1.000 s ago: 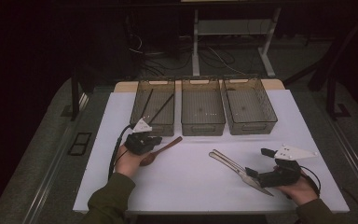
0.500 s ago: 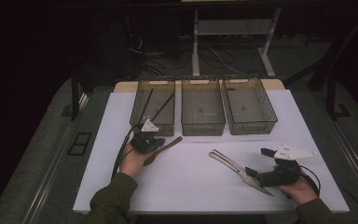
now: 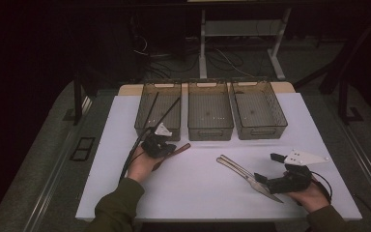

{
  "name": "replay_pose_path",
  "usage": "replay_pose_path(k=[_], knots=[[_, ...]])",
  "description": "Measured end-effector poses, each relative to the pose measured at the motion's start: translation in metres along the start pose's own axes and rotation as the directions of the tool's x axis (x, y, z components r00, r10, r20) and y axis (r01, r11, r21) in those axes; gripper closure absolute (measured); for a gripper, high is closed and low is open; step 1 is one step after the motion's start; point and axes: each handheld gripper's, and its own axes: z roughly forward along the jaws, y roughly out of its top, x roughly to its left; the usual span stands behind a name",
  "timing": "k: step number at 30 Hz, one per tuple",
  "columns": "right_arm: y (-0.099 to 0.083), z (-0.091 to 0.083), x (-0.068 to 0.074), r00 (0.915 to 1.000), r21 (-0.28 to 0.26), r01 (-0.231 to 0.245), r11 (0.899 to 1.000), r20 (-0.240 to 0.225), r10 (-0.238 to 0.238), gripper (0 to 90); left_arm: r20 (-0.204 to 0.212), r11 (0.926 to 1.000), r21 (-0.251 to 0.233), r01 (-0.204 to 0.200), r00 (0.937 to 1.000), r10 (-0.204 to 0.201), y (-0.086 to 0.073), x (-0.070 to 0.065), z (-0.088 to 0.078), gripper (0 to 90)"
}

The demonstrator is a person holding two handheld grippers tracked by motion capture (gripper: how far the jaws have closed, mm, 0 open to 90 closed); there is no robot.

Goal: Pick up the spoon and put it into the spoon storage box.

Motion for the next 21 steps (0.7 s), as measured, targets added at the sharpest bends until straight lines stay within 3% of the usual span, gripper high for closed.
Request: replay_pose_path(k=[13,19,21], knots=[[0.0,-0.001,0.0,1.0,-0.003,0.002,1.0,-0.001,-0.002,3.1,0.067,0.9991,0.011,-0.04,0.997,0.039,0.005,-0.014,0.003,88.9],[0.0,-0.001,0.0,1.0,-0.002,-0.006,1.0,-0.001,0.006,3.1,0.117,0.9992,0.018,-0.034,0.9926,0.032,0.005,-0.02,0.003,89.0],[0.0,-0.001,0.0,1.0,-0.003,-0.007,1.0,0.0,0.007,3.0,0.147,0.9991,0.018,-0.037,0.9886,0.034,0.006,-0.024,0.002,89.0]])
